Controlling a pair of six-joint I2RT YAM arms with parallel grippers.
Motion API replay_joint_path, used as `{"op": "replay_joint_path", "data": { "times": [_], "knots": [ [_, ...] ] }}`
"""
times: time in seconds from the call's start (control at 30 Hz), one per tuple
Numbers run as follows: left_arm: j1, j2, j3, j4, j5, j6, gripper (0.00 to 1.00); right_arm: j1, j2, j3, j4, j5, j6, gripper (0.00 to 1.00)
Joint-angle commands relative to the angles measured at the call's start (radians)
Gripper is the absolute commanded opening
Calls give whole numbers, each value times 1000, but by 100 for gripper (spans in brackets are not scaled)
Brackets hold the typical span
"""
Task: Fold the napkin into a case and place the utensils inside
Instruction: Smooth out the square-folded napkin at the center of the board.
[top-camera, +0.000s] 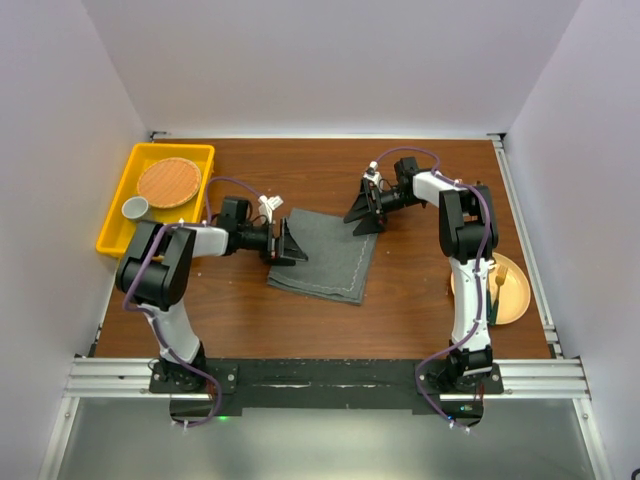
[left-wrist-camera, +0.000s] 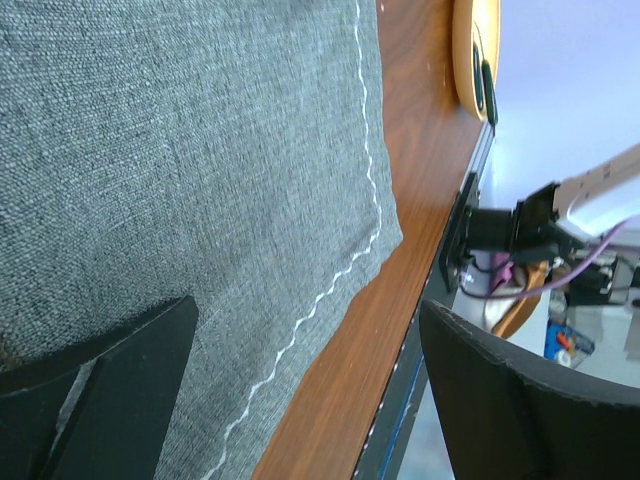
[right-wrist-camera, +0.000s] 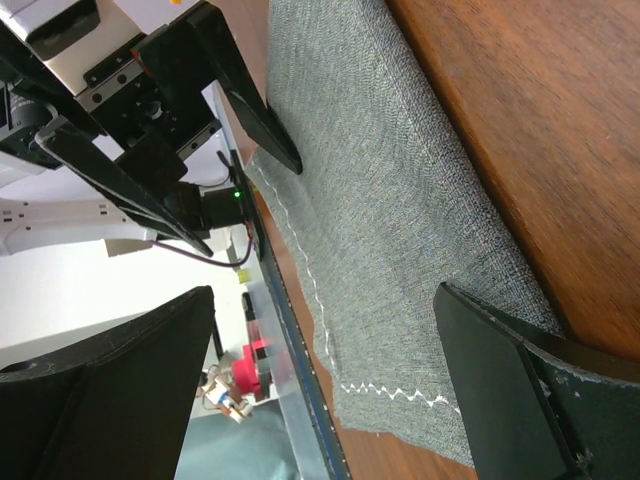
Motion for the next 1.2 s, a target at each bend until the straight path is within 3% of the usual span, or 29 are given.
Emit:
{"op": "replay_joint_path", "data": {
  "times": [0.0,0.23,0.37,0.73,0.87,1.03,1.17],
  "knots": [
    [37,-4,-27,-210,-17,176,100,-7,53,-19,-22,211,-80,98],
    [45,-96,0,-341,34,337,100,-7,51,-31,-15,218,-80,98],
    [45,-115,-3,-468,41,507,100,-9,48,-34,-15,224,-83,98],
    [33,-96,-64,-474,-23,526,100,-9,37,-54,-17,232,-90,98],
    [33,-99,-3,-510,5,574,100,-9,36,-42,-29,232,-104,98],
    [-13,-167,150,-425,83,390,100,-3,34,-27,-34,223,-103,98],
    [-61,-126,175,-175,63,163,100,-1,30,-23,-38,214,-104,98]
  ]
}}
